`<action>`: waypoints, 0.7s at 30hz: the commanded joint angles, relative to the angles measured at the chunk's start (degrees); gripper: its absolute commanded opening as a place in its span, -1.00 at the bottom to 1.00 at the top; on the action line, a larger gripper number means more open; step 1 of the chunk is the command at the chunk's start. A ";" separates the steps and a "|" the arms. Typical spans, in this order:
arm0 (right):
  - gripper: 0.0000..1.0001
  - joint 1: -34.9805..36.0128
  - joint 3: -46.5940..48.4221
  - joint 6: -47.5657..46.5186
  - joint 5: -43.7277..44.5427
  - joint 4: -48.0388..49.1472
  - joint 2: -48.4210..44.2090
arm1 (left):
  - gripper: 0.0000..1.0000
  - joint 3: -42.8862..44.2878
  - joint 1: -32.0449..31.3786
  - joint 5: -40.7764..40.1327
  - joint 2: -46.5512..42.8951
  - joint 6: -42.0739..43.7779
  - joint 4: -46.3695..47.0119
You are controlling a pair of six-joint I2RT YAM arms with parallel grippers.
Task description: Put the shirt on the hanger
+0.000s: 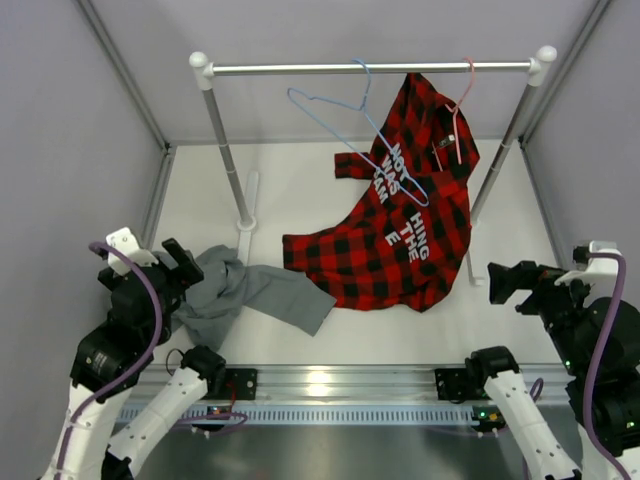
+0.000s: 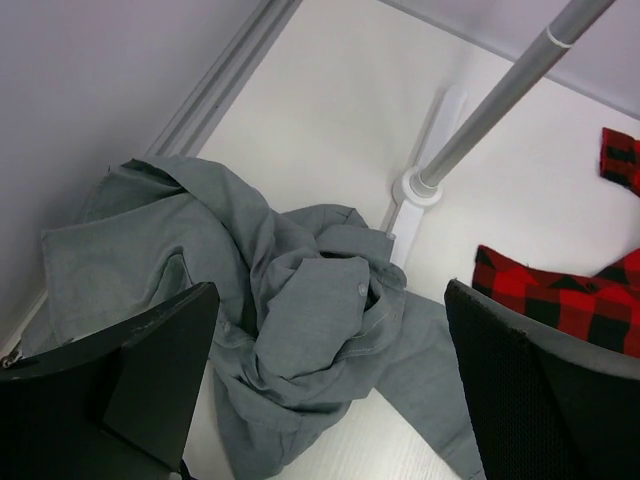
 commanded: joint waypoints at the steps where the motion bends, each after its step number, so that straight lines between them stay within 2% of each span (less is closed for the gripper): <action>1: 0.99 -0.66 -0.27 0.23 0.64 1.60 0.09 | 0.96 -0.83 -0.02 -5.17 1.51 -5.52 0.15; 4: 0.99 -0.75 -1.06 -0.30 -3.38 2.12 -0.17 | 0.96 -1.71 -0.11 -7.46 3.96 -8.52 -0.29; 8: 0.99 -0.74 -3.78 0.31 -12.18 4.93 -0.61 | 0.96 -4.52 -0.02 -10.89 9.24 -19.15 -0.82; 11: 0.99 -0.74 -5.37 1.11 -18.16 7.30 0.00 | 0.96 -9.70 -0.02 -12.65 14.86 -25.39 4.34; 16: 0.99 -0.74 -5.20 1.37 -22.74 8.10 1.76 | 0.96 -13.22 2.17 -4.57 25.57 -35.23 9.28; 21: 0.99 -0.74 -5.54 1.02 -24.23 7.92 0.27 | 0.96 -19.11 2.53 -3.68 32.79 -39.72 12.10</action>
